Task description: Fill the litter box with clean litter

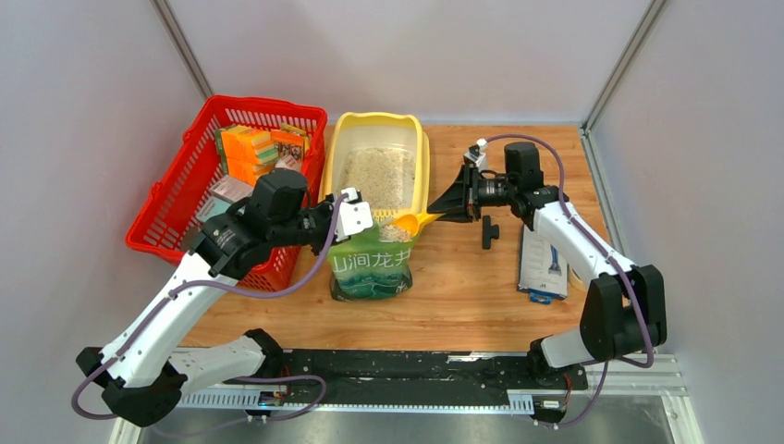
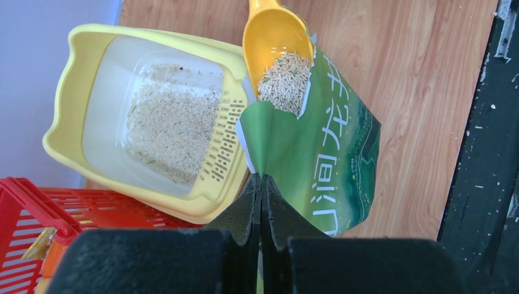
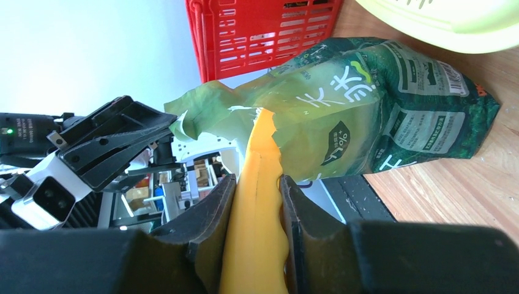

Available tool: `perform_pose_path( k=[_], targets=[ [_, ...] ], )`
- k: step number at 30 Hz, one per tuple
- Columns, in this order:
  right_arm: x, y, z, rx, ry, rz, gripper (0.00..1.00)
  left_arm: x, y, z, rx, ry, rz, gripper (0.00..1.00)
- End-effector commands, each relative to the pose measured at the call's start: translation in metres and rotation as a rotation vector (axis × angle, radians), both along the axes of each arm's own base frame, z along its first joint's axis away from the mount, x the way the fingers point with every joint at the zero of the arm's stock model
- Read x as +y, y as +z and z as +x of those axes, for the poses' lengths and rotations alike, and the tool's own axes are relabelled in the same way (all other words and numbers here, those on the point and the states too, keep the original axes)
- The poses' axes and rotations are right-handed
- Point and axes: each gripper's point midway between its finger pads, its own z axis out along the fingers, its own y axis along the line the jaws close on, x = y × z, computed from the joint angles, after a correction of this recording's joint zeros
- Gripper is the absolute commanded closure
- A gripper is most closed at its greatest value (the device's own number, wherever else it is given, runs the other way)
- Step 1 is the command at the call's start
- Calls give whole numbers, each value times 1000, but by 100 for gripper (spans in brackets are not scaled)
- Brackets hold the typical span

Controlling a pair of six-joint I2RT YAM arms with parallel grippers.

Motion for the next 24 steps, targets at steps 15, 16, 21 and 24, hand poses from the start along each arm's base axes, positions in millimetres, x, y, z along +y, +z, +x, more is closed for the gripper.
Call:
perform_pose_path(
  k=[15,16,21,24],
  targets=[
    [-37,33,26,-145,-181,-64,100,15,19,4,-73,25,43,100],
    [-42,27,29,-125,-232,-119,100,15,20,3,-68,25,39,100],
    [-37,47,30,-245,-248,-186,100,7,27,3,-49,28,-11,100],
    [-36,45,30,-254,-260,-219,100,1,34,4,-36,27,-45,100]
  ],
)
